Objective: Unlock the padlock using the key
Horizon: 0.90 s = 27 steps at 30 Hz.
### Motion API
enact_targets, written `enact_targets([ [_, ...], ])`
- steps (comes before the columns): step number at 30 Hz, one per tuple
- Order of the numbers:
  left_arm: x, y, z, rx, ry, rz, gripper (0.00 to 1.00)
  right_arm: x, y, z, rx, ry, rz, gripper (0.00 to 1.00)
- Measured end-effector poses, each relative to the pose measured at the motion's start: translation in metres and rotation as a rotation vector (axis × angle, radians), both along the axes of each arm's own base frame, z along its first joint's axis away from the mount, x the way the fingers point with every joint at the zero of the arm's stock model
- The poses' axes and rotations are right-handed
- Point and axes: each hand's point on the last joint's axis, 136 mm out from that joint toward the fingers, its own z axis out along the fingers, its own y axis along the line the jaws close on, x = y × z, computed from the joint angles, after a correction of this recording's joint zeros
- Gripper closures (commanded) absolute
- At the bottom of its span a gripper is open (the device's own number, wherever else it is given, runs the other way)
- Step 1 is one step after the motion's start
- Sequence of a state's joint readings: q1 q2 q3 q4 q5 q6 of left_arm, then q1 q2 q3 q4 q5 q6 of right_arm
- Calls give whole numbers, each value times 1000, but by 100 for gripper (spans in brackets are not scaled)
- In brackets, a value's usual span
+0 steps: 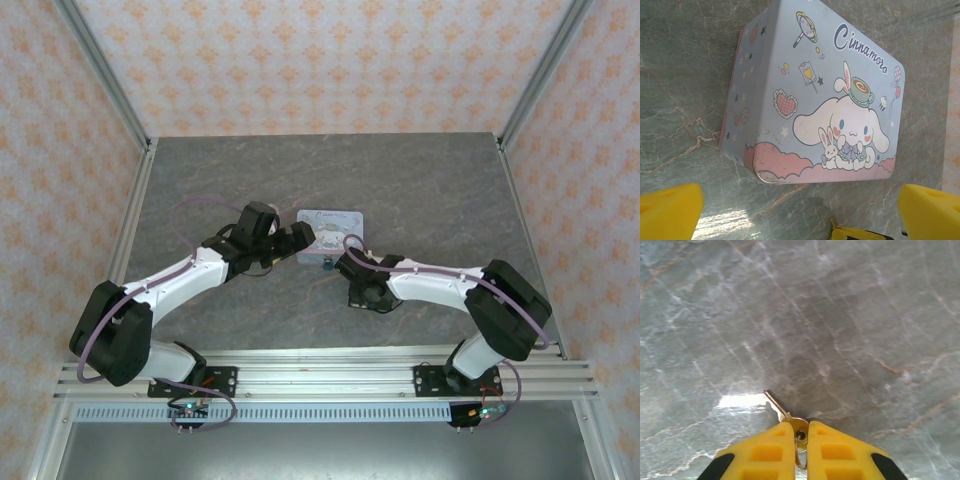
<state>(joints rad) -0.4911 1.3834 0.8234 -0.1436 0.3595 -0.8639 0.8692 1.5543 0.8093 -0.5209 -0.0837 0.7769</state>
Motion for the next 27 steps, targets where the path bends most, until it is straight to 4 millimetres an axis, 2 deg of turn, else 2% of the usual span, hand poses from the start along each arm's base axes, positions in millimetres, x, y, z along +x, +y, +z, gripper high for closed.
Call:
enact_targets([
  [2, 0, 0, 0, 0, 0, 0, 0, 4, 7, 0, 43, -20, -6, 100],
  [4, 0, 0, 0, 0, 0, 0, 0, 6, 11, 0, 91, -39, -20, 100],
  [10, 0, 0, 0, 0, 0, -1, 0, 5, 9, 2, 216, -63, -37, 100],
  [15, 0, 0, 0, -1, 1, 1, 0, -2, 0, 9, 254, -81, -18, 100],
  [20, -1, -1, 0, -6, 5, 2, 0, -2, 1, 24, 298, -121, 9, 100],
  [27, -9, -9, -5, -17, 22, -15, 0, -6, 3, 29, 331, -129, 32, 100],
])
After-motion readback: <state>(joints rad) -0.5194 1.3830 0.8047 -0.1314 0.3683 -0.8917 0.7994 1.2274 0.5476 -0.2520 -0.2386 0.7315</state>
